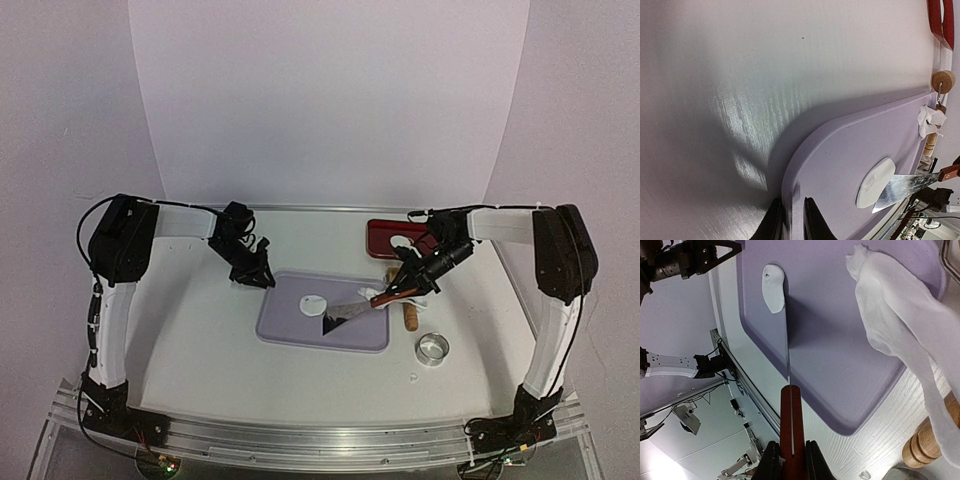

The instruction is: Roll out the dumpling wrappers from the dough

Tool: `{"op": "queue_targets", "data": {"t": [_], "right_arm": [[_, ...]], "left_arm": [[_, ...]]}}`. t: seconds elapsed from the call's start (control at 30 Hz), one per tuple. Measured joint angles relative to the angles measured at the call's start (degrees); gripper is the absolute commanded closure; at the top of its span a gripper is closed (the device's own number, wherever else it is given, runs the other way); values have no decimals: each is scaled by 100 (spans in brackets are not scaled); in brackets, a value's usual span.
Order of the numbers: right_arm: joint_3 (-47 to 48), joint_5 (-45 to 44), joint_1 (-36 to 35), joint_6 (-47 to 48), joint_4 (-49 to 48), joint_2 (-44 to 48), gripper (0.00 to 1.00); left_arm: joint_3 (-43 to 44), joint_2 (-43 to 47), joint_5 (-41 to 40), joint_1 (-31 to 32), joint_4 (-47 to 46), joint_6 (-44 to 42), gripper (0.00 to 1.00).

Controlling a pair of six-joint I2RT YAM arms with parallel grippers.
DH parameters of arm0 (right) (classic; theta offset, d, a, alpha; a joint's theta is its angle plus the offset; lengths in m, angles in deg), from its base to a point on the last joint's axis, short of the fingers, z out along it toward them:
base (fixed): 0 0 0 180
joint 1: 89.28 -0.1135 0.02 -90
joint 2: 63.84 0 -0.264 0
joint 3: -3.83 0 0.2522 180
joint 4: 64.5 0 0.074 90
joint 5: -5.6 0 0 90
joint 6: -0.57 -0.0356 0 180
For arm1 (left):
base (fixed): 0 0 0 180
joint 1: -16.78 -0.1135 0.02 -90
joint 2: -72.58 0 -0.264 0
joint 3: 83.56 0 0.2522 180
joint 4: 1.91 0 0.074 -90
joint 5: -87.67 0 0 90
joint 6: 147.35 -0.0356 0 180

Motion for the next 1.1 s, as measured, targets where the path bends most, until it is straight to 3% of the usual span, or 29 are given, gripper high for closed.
{"op": "queue_targets", "data": {"t": [0.4, 1.1], "right_arm": [[467, 274, -20, -73, -412, -599, 100], [-70, 333, -259, -2010, -3327, -821, 100]], "left_arm": [[132, -72, 4, 0, 145, -117, 87], [325, -178, 15, 2, 325, -181, 87]]}}
